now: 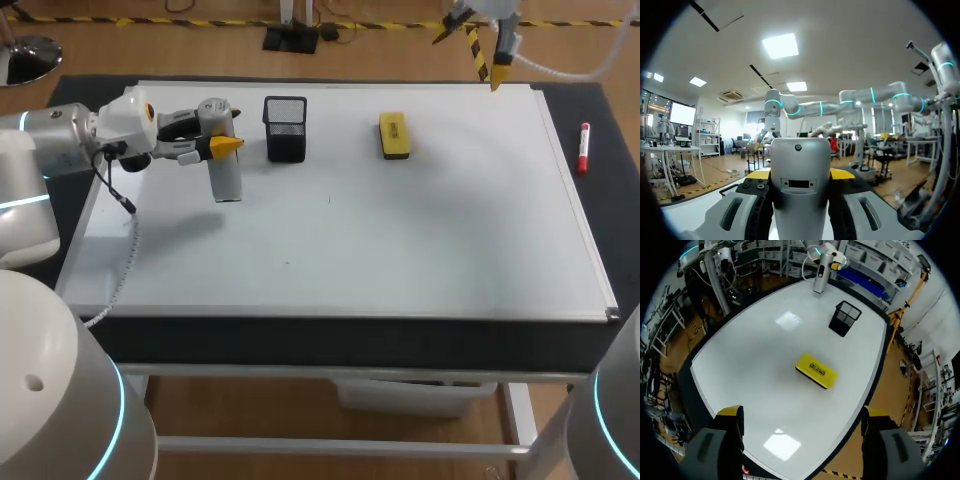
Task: Pick up the inspection probe, press it on each red-marked spot on the whiteboard one by one, put down the probe, pick up the eraser, and wipe off all the red marks.
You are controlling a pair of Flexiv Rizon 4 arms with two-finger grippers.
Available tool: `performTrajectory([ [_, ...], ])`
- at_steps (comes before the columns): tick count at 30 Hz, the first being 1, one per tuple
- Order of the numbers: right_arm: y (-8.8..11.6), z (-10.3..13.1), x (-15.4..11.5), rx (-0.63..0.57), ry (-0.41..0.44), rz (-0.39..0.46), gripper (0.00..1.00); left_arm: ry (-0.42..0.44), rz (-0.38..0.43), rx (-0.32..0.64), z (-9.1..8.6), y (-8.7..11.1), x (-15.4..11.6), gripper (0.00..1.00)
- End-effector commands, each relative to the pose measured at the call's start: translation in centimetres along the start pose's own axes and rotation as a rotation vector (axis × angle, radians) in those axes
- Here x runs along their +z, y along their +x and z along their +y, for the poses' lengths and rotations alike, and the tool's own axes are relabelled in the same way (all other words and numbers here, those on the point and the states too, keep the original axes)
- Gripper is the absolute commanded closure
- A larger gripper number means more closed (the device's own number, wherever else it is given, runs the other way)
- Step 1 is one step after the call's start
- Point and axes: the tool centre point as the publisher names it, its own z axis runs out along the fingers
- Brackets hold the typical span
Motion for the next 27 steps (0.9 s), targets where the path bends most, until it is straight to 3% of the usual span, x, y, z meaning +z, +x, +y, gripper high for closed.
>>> performTrajectory([
  [1, -0.9, -0.9, -2.4, 0.046, -0.116, 0.021, 0.0, 0.003, 0.001, 0.002, 0.0, 0.0, 0.0, 1.0],
  [8, -0.2, -0.9, -4.2, 0.083, -0.194, -0.016, 0.0, 0.003, 0.001, 0.002, 0.0, 0.0, 0.0, 1.0],
  [18, -0.2, -0.9, -4.2, 0.083, -0.194, -0.016, 0.0, 0.003, 0.001, 0.002, 0.0, 0.0, 0.0, 1.0],
  [27, -0.2, -0.9, -4.2, 0.083, -0.194, -0.016, 0.0, -0.019, 0.047, 0.04, -3.5, -3.4, 1.8, 1.0],
])
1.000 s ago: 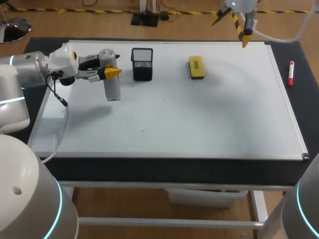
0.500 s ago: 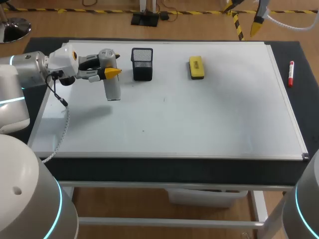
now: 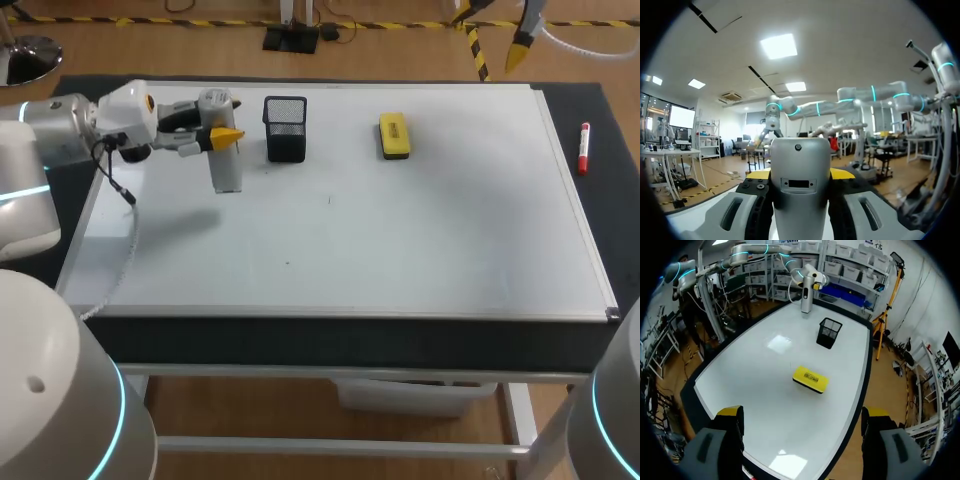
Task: Pick up the inspection probe, press it on each red-marked spot on the whiteboard one by one, put down the probe, pick up the eraser, and wipe off all the red marks.
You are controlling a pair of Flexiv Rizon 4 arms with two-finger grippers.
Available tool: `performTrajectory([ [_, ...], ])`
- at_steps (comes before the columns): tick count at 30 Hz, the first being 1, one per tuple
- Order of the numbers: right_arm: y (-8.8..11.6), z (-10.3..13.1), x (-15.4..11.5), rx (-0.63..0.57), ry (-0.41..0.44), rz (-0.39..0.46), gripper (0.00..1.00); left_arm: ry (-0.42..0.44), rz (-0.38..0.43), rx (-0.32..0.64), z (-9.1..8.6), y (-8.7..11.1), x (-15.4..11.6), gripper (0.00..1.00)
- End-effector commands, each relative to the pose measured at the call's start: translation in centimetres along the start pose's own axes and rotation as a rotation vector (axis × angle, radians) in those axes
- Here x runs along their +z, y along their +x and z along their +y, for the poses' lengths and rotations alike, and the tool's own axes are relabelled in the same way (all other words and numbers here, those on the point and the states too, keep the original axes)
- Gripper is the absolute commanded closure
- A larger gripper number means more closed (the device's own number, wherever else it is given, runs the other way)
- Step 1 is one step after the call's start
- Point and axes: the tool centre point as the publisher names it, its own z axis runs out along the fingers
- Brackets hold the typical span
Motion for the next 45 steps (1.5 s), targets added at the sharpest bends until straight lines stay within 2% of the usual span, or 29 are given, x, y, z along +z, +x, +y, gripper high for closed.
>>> performTrajectory([
  [1, -0.6, -0.4, -0.4, 0.0, -0.006, 0.032, 0.0, -0.02, 0.043, 0.01, -2.1, -2.6, 1.3, 1.0],
  [7, -0.6, -0.4, -0.4, 0.0, -0.006, 0.032, 0.0, -0.014, 0.111, 0.031, -4.6, -5.8, 3.5, 1.0],
  [13, -0.6, -0.4, -0.4, 0.0, -0.006, 0.032, 0.0, -0.024, 0.192, 0.037, -5.4, -8.5, 6.7, 1.0],
  [20, -0.6, -0.4, -0.4, 0.0, -0.006, 0.032, 0.0, -0.004, 0.258, 0.023, -4.7, -10.7, 10.0, 1.0],
  [29, -0.6, -0.4, -0.4, 0.0, -0.006, 0.032, 0.0, 0.008, 0.293, 0.005, -3.3, -12.5, 11.9, 1.0],
  [45, -0.6, -0.4, -0.4, 0.0, -0.006, 0.032, 0.0, 0.007, 0.283, -0.024, -1.1, -13.2, 11.6, 1.0],
])
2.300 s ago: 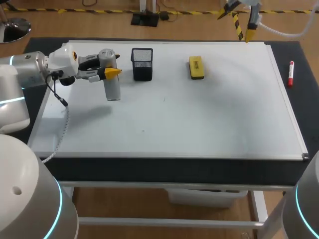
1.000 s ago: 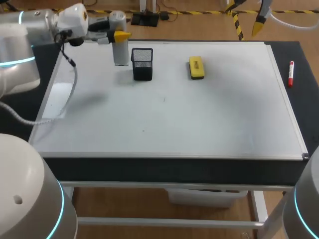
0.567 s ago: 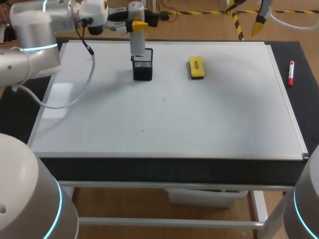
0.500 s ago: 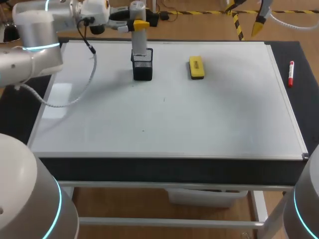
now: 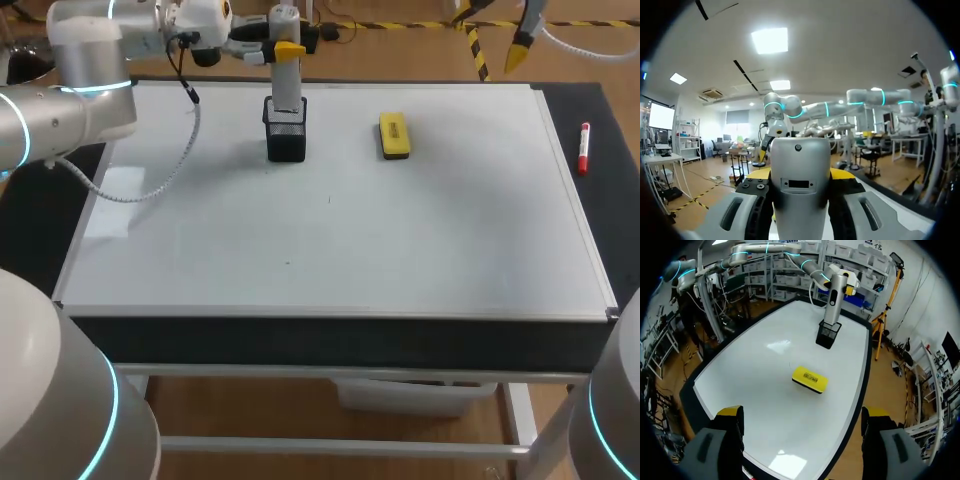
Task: Pick up the inspection probe, press it on each red-marked spot on the whiteboard one by one, put down the probe, pick up the eraser, and wipe off all the red marks.
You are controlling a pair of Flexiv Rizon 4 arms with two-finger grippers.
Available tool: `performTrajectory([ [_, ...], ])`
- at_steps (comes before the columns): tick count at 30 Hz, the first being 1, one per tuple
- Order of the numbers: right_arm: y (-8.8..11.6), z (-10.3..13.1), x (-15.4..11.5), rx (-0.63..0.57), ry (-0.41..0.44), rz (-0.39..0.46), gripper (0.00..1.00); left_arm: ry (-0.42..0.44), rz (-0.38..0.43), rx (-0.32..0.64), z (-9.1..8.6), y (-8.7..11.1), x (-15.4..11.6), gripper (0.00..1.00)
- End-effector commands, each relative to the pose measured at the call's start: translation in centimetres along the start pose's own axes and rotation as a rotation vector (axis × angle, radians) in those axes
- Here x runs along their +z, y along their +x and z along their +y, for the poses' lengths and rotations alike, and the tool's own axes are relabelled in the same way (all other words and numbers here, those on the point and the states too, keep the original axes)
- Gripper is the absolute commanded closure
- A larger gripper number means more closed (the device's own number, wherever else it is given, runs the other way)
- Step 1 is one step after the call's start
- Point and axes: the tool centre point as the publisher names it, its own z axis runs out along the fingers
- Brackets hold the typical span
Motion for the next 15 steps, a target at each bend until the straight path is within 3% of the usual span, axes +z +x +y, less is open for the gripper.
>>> performTrajectory([
  [1, -0.5, -0.4, -0.4, 0.0, -0.005, 0.042, 0.0, 0.012, 0.08, -0.001, 0.7, -0.5, -0.5, 1.0],
  [15, -0.5, -0.4, -0.4, 0.0, -0.005, 0.042, 0.0, 0.029, 0.065, 0.0, 2.6, -1.2, -0.7, 1.0],
])
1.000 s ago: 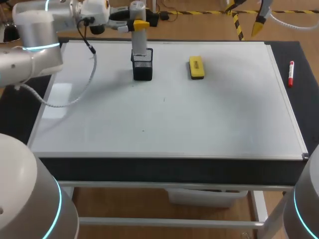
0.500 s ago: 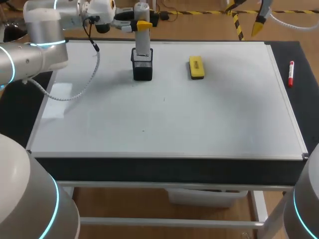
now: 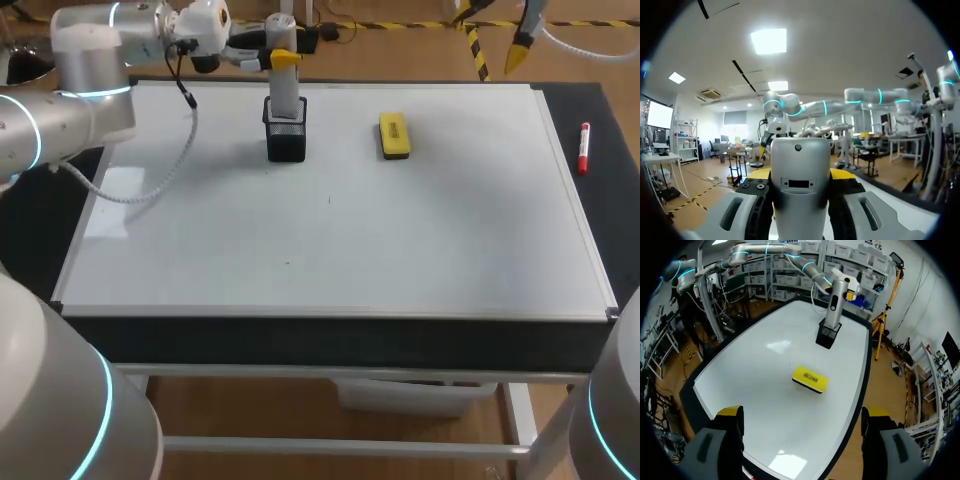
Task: Pick up the inspection probe, press it on each red-marked spot on the whiteboard one by one, put down the probe, pick up the eraser, and wipe off all the red marks.
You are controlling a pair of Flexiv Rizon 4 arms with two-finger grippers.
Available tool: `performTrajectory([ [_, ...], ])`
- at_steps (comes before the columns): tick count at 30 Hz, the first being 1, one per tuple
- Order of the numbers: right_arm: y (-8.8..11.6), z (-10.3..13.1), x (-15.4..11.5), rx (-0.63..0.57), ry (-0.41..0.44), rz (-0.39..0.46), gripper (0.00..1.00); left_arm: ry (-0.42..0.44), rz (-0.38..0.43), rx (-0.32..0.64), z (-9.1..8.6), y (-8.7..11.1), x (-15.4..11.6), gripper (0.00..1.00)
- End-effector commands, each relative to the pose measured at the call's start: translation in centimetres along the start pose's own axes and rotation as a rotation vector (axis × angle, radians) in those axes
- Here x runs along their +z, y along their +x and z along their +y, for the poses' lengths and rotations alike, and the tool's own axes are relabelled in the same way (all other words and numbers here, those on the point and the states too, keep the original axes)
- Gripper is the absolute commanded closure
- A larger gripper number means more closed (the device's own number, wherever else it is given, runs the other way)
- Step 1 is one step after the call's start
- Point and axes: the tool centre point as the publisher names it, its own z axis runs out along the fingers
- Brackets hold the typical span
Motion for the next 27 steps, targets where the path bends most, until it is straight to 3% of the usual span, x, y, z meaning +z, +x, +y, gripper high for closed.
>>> performTrajectory([
  [1, -0.5, -0.4, -0.4, 0.0, -0.006, 0.042, 0.0, 0.014, 0.039, 0.001, 0.9, -0.7, 0.0, 1.0],
  [11, -0.5, -0.4, -0.4, 0.0, -0.006, 0.042, 0.0, 0.014, 0.01, -0.006, 3.6, -0.9, -0.2, 1.0],
  [27, -0.5, -0.4, -0.4, 0.0, -0.006, 0.042, 0.0, 0.007, -0.014, -0.014, 6.3, -1.0, -0.4, 1.0],
])
